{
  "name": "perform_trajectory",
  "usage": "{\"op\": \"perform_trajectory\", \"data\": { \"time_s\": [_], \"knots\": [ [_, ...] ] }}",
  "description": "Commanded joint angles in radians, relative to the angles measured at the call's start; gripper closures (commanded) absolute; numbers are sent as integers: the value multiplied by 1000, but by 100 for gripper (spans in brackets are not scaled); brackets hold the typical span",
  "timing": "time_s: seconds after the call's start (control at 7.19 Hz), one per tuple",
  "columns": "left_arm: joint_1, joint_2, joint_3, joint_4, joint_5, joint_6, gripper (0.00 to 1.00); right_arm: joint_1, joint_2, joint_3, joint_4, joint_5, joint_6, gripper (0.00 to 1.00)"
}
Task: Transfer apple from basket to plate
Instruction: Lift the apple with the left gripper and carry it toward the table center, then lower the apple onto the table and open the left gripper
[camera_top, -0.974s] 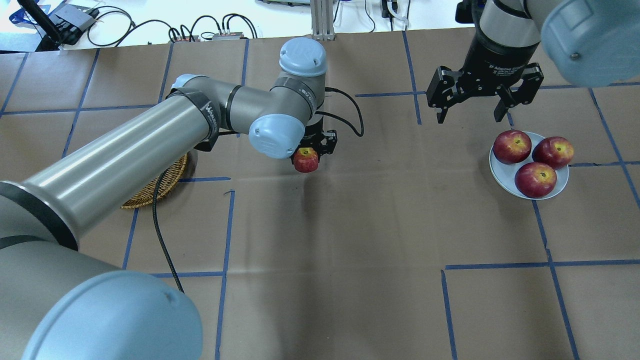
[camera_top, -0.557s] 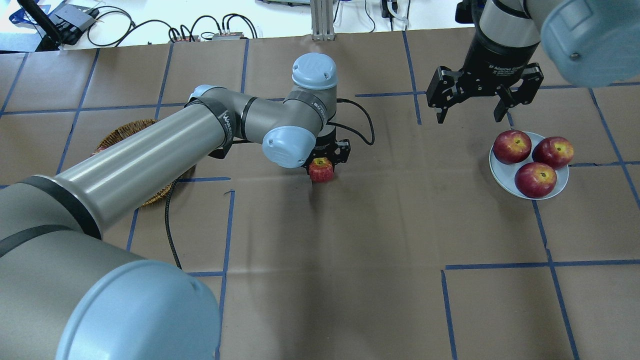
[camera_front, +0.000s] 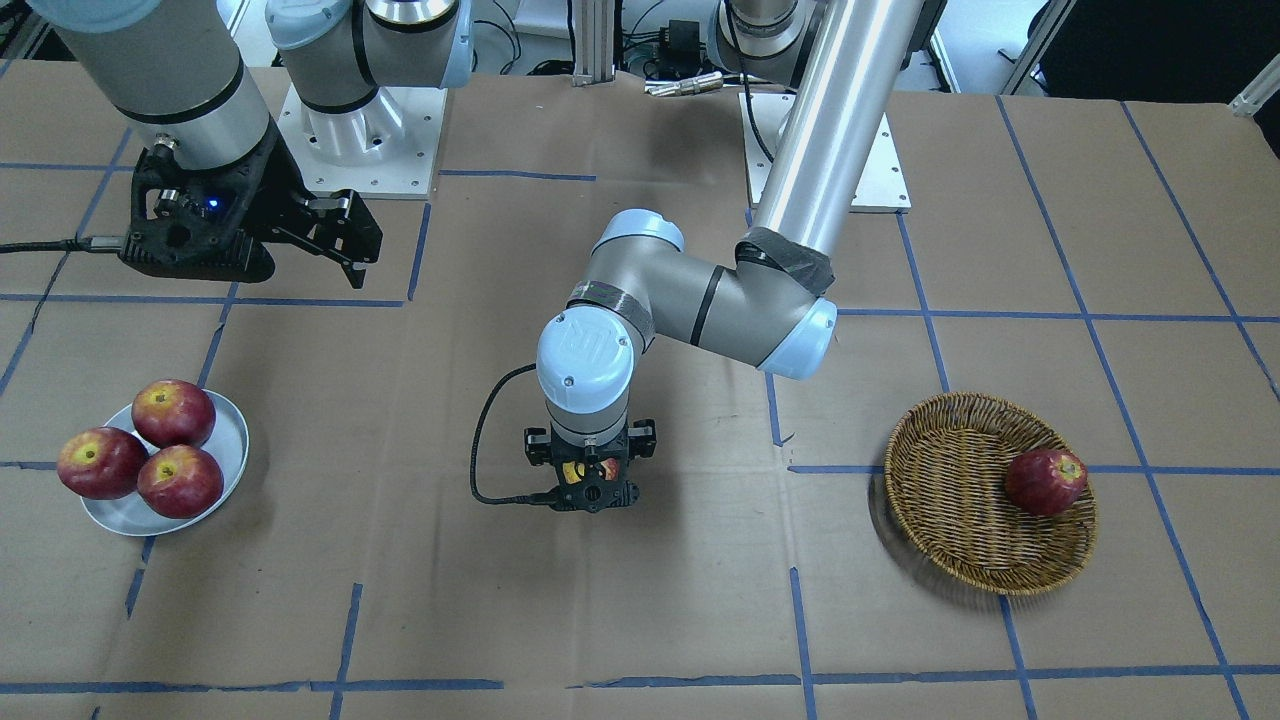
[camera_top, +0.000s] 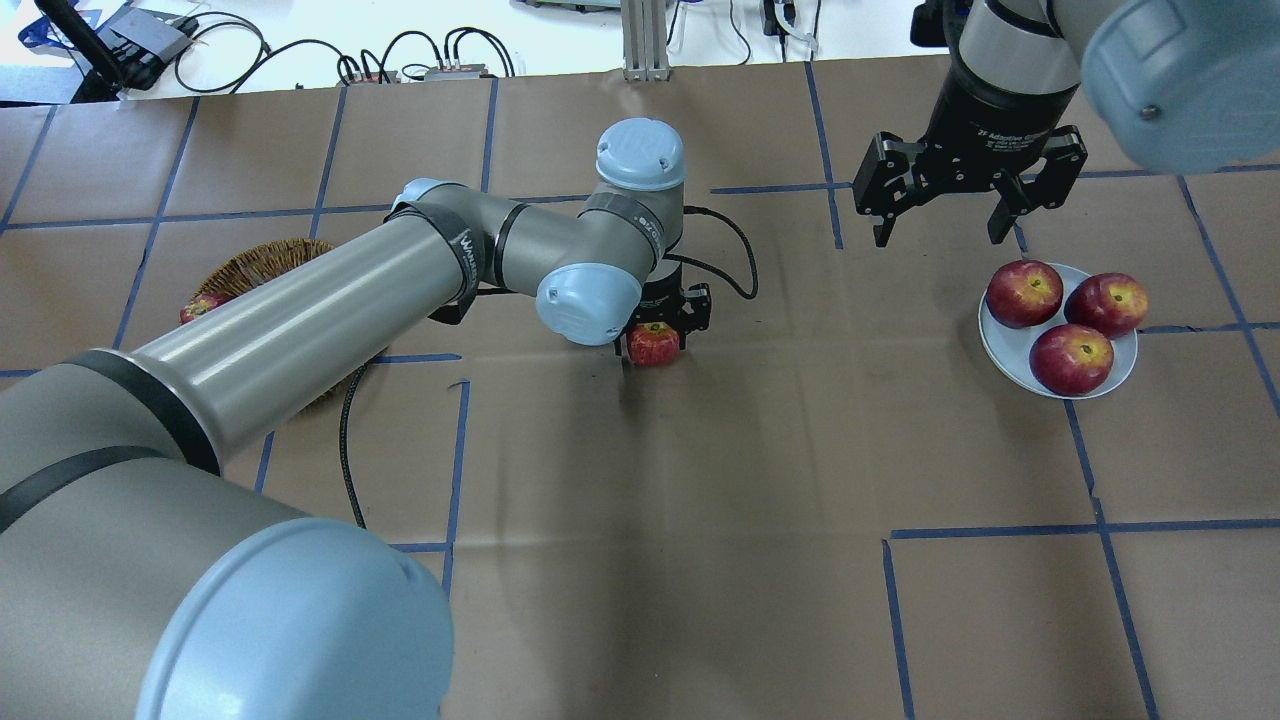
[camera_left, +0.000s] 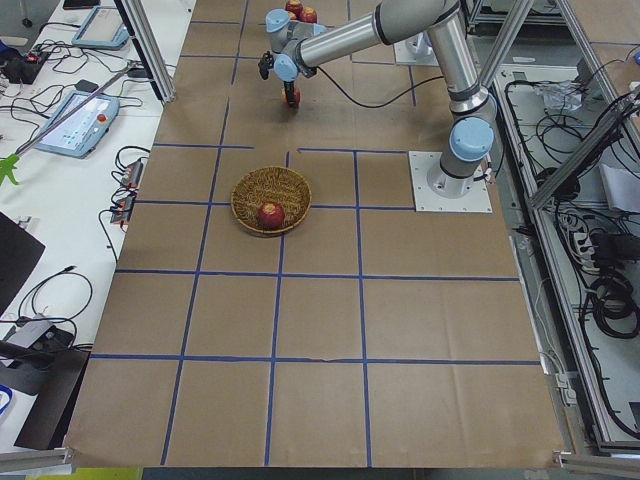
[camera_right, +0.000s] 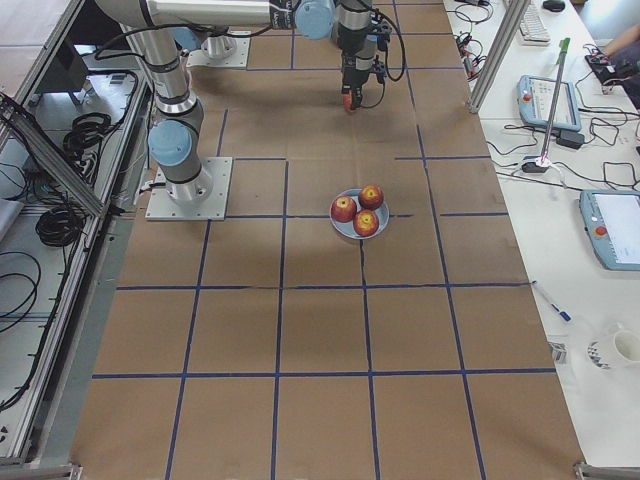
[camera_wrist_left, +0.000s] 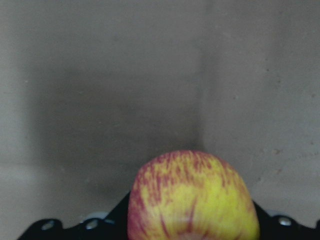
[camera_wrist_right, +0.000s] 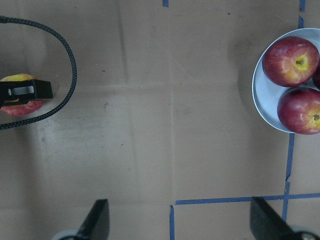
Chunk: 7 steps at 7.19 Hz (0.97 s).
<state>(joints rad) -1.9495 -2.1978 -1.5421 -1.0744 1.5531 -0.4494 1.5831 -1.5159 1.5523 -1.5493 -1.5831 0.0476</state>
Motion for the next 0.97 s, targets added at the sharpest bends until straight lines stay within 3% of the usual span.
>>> {"op": "perform_trajectory", "data": {
  "time_s": [0.0, 0.42, 0.83],
  "knots": [
    [4, 20, -10, -1, 2, 9, 1, 0, 0, -1, 0, 0, 0, 0],
    [53, 131, -12, -51, 18, 97, 1, 0, 0, -1, -2, 0, 0, 0],
    [225, 368, -19, -288, 19, 352, 1, 2, 0, -3, -3, 0, 0, 0]
  ]
}}
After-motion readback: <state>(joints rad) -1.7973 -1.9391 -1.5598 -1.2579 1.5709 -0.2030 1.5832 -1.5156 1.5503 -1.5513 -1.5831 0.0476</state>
